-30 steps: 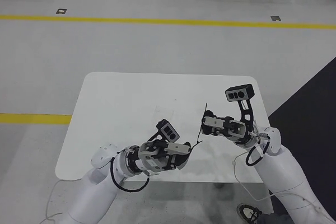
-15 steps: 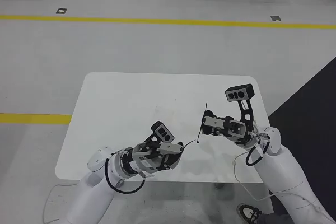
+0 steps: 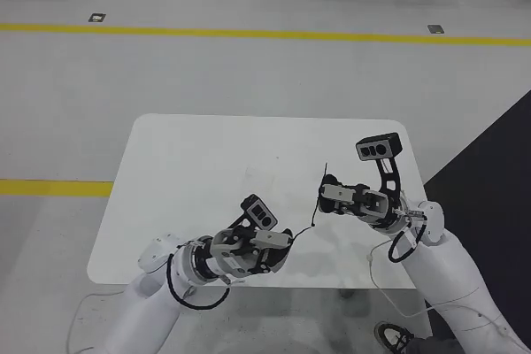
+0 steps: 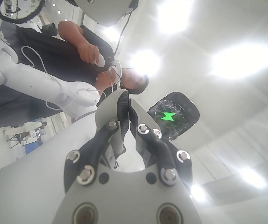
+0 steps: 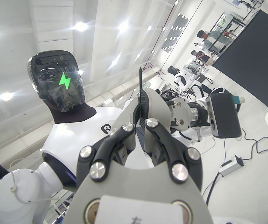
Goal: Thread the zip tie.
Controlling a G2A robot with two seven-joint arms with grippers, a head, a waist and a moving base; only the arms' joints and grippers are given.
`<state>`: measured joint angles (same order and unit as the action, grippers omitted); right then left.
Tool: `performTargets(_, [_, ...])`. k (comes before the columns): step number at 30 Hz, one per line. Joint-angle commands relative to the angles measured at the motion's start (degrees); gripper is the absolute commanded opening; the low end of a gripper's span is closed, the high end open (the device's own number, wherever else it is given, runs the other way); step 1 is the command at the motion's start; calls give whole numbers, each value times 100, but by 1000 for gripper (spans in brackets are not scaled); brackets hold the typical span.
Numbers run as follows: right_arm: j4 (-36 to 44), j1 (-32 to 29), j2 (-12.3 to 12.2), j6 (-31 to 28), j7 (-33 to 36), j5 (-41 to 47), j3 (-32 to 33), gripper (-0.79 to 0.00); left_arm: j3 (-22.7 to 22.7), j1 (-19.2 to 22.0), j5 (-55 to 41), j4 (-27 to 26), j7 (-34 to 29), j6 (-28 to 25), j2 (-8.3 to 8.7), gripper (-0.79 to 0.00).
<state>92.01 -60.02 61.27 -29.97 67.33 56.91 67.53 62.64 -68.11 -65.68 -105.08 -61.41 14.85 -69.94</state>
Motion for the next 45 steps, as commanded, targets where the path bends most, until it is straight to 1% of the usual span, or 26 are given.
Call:
performTargets(1, [0,0,0,0,0,0,0,-785,-23,22,6,5,21,-9,-6,-785])
performTargets(14, [0,0,0,0,0,0,0,-785,-30,90,-36,59,25,-81,-31,-785])
performTargets(35, [0,0,0,0,0,0,0,-785,76,-9,-8,-3,-32,-72,-19,-785])
performTargets(45, [0,0,0,0,0,0,0,-785,-62,119,71,0,7,-36,-47,-785])
